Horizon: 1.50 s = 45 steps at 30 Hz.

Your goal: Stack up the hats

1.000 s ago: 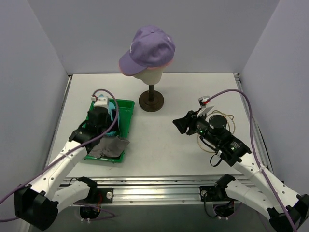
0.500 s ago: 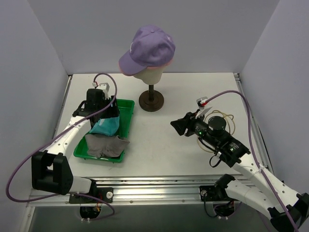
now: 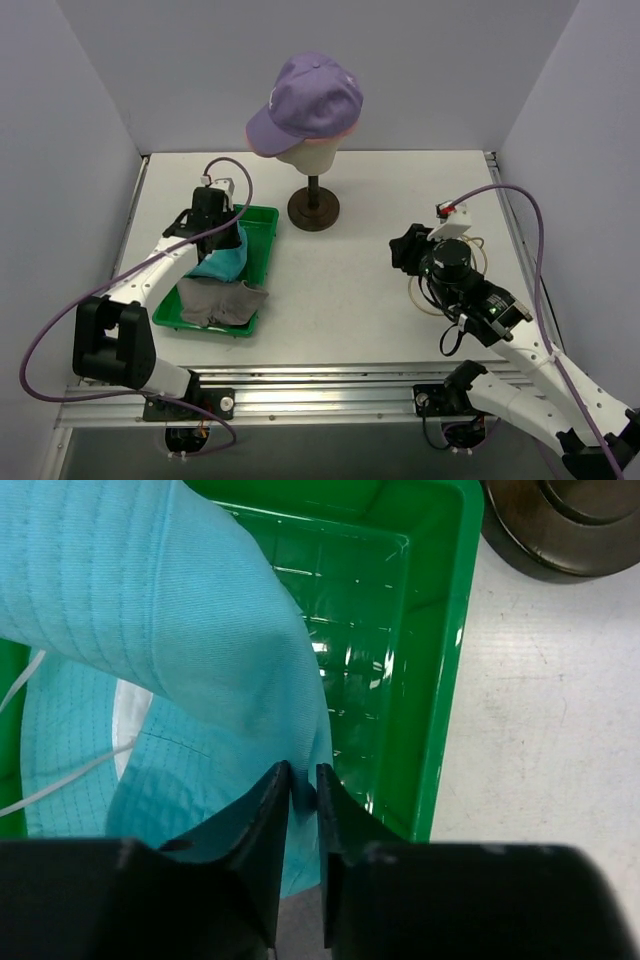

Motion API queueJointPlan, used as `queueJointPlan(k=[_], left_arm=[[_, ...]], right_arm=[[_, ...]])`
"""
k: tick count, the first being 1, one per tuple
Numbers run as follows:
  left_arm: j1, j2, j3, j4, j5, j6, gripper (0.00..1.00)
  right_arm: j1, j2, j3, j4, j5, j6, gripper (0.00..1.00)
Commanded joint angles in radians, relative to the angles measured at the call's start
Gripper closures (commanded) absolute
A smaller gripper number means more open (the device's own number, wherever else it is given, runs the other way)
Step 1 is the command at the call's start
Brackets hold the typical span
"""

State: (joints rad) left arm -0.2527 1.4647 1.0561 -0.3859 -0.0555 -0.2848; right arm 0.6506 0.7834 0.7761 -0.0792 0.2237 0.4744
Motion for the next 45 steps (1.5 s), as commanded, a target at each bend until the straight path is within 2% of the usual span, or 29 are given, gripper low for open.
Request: queueJointPlan(k=[1,2,3,8,13,18,24,31,36,38,45], left_arm=[[-0.002,-0.016,-0.014,0.097,-0.033,-0.013,0.77],[-0.002,-0.03,-0.027,0.119,-0.032,-0.02,0.93],[-0.003,-0.044,-0.039,0.137,-0.033,-0.039,0.97],[-0.008,-0.161,-0.022,0.13,-0.099,-0.068,0.98],[-0.029,-0.297,0.024,0.065,-0.118,-0.077,0.98],[-0.12,-0.401,0.11,-0.04,-0.138,-0.048,0.97],[-0.21,-0.532,0.16,-0.106,-0.035,-0.04,0.98],[-0.244,-0.593,0.182,-0.156,-0.07,-0.03,0.98],[-0.247,-0.609,0.186,-0.123,0.055,-0.05,0.98],[-0.246,-0.606,0.189,-0.126,0.056,-0.053,0.98],[-0.25,-0.638,0.142,-0.087,0.095,-0.079,0.98]], right_arm=[[0.006,0.005,0.107,-0.14,0.277,0.052,0.59],[0.006,0.01,0.127,-0.174,0.325,0.064,0.59],[0.006,0.016,0.147,-0.233,0.407,0.076,0.59],[0.006,0.045,0.213,-0.366,0.517,0.148,0.59],[0.0,0.098,0.181,-0.373,0.559,0.182,0.58],[-0.003,0.165,0.151,-0.367,0.571,0.225,0.59],[-0.022,0.214,0.15,-0.356,0.585,0.247,0.59],[-0.019,0.174,0.182,-0.318,0.497,0.191,0.61],[-0.02,0.163,0.249,-0.444,0.543,0.236,0.59],[-0.026,0.159,0.252,-0.508,0.578,0.266,0.58],[-0.029,0.111,0.236,-0.562,0.588,0.289,0.58]])
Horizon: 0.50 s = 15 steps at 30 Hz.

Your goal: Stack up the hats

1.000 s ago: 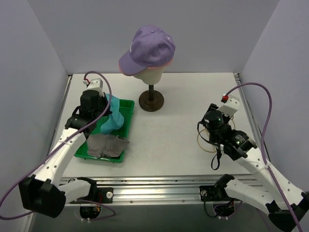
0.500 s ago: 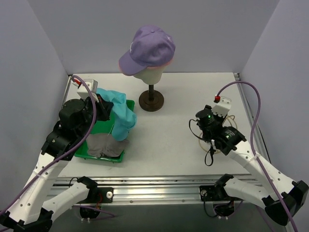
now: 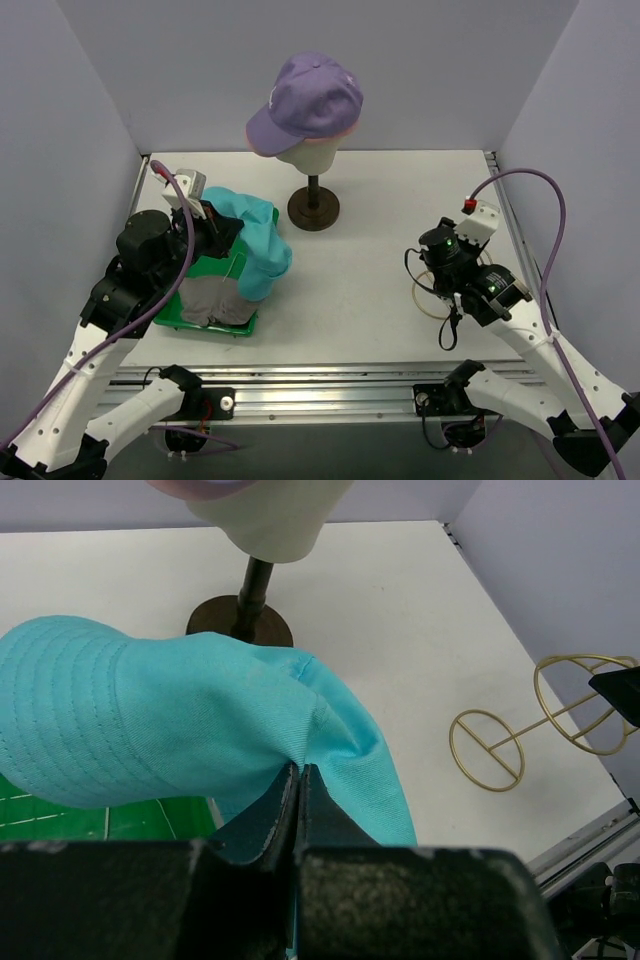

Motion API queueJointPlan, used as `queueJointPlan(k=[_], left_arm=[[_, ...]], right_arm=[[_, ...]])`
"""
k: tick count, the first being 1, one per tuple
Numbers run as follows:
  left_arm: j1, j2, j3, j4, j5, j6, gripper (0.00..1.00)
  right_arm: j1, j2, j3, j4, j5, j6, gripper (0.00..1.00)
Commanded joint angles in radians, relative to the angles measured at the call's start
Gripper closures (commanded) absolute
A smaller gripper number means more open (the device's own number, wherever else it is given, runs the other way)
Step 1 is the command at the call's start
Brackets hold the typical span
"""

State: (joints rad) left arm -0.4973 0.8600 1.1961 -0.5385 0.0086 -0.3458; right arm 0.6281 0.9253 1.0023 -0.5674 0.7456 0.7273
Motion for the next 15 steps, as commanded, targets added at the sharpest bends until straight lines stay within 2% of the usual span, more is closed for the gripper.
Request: queueJointPlan(k=[1,7,10,15], left_arm=[[-0.006,-0.033,-0.007,0.068,0.028,-0.019,0.97],[-0.017,-0.032,-0.018,0.057,0.042,-0.021,0.98],[-0.018,-0.039,-0.023,0.052,0.024,-0.012,0.98],[-0.018,-0.041,-0.01,0.046,0.025,-0.016,0.98]], right_arm=[[-0.007,-0.031,0.009,-0.087,0.064,0.038,0.58],[-0.004,0.003,-0.004,-0.105,0.04,0.055,0.59],[-0.001,-0.023,0.028,-0.028,0.006,-0.003,0.6],[-0.001,0.033,0.153,-0.132,0.05,0.012,0.58]])
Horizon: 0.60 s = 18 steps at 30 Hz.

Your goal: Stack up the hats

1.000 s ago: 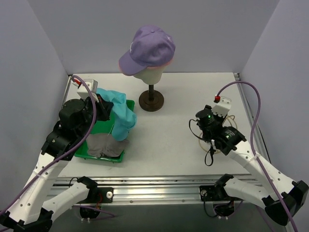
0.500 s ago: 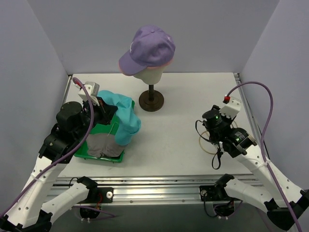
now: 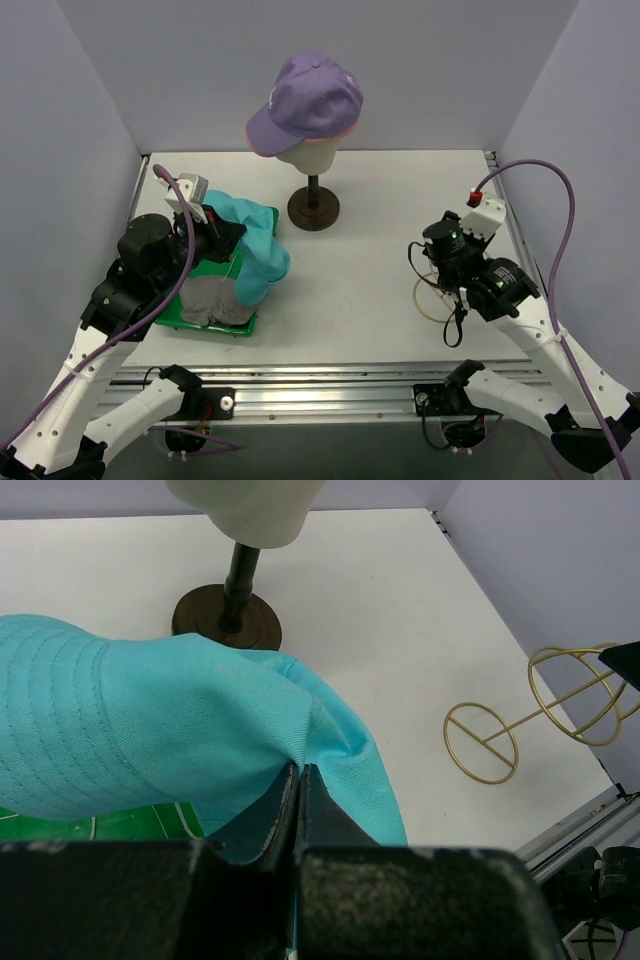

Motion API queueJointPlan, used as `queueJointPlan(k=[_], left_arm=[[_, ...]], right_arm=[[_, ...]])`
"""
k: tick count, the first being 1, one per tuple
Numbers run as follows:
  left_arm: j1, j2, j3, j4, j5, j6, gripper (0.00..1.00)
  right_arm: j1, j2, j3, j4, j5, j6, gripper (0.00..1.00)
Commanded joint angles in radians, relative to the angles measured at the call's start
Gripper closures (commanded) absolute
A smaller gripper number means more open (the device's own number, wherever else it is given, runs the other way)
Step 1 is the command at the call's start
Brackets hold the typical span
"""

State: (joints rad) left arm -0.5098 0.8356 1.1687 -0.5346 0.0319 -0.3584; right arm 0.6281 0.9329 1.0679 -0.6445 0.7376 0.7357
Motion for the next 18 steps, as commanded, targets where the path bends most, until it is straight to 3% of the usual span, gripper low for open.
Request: queueJointPlan(k=[1,18], left_arm=[[-0.006,-0.018,0.016,0.045,-0.001,-0.005,0.98],[-0.007,-0.009,0.031,0.036,0.022,-0.014,0.98]], right_arm=[[-0.002,0.032,0.099,-0.107,0.086,0.017,0.57],[-0.041,-0.002,-0.034,-0.126,0.054,0.08,0.56]])
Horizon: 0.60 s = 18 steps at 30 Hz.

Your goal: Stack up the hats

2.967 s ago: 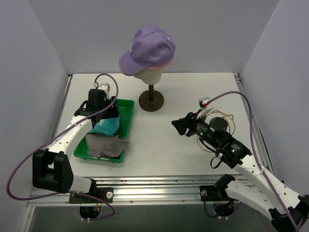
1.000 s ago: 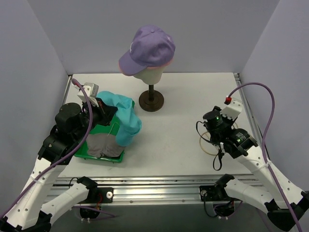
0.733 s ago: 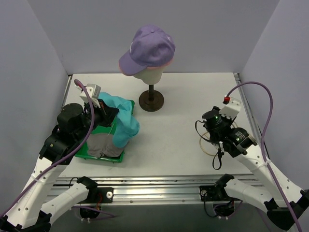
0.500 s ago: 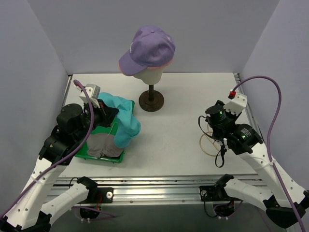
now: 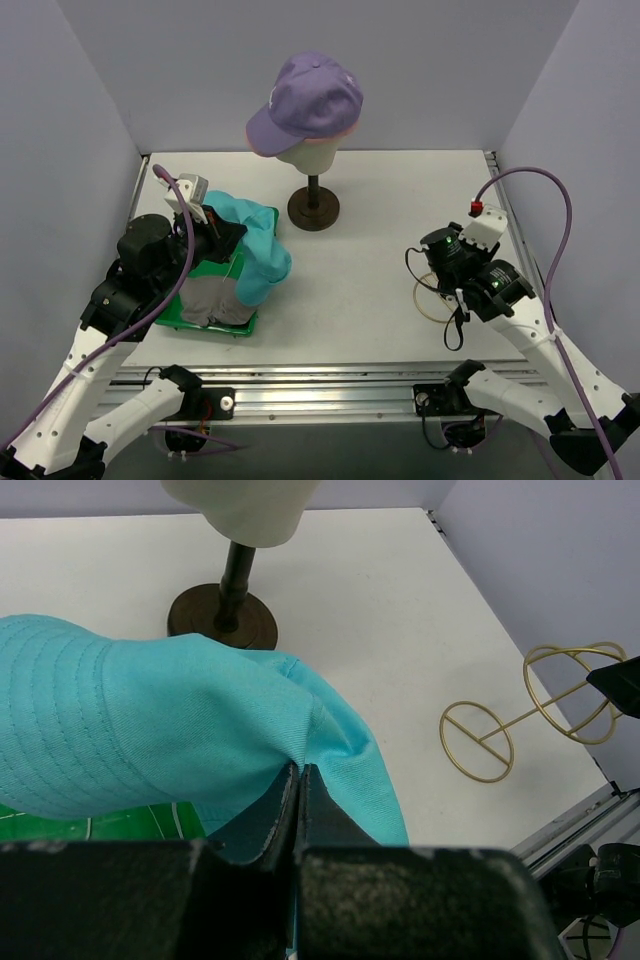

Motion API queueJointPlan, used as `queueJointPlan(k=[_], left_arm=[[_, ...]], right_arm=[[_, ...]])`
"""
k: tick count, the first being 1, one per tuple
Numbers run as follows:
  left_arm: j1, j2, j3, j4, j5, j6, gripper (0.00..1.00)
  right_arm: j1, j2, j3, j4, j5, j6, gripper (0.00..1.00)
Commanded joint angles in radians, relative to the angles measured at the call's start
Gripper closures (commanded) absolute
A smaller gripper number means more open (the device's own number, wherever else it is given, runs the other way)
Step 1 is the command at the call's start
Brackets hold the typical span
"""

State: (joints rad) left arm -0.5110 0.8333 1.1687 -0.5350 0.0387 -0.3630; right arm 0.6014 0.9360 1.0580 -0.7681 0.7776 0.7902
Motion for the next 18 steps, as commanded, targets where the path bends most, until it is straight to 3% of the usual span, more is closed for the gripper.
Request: queueJointPlan(k=[1,13,18], left_arm=[[-0.007,-0.007,0.031,0.038,0.016,-0.011,0.98],[-0.03,0.004,0.037,0.079,0.116,-0.031,0.98],[-0.053,0.03,0.058,0.064,0.145,-0.021,0.98]], right_arm=[[-0.017,-0.005,-0.041,0.036,0.003,0.008,0.56],[-0.025,-0.065,-0.133,0.341,-0.164,-0.216,0.82],[-0.025,-0.033,-0.187,0.459,-0.3,-0.292,0.85]])
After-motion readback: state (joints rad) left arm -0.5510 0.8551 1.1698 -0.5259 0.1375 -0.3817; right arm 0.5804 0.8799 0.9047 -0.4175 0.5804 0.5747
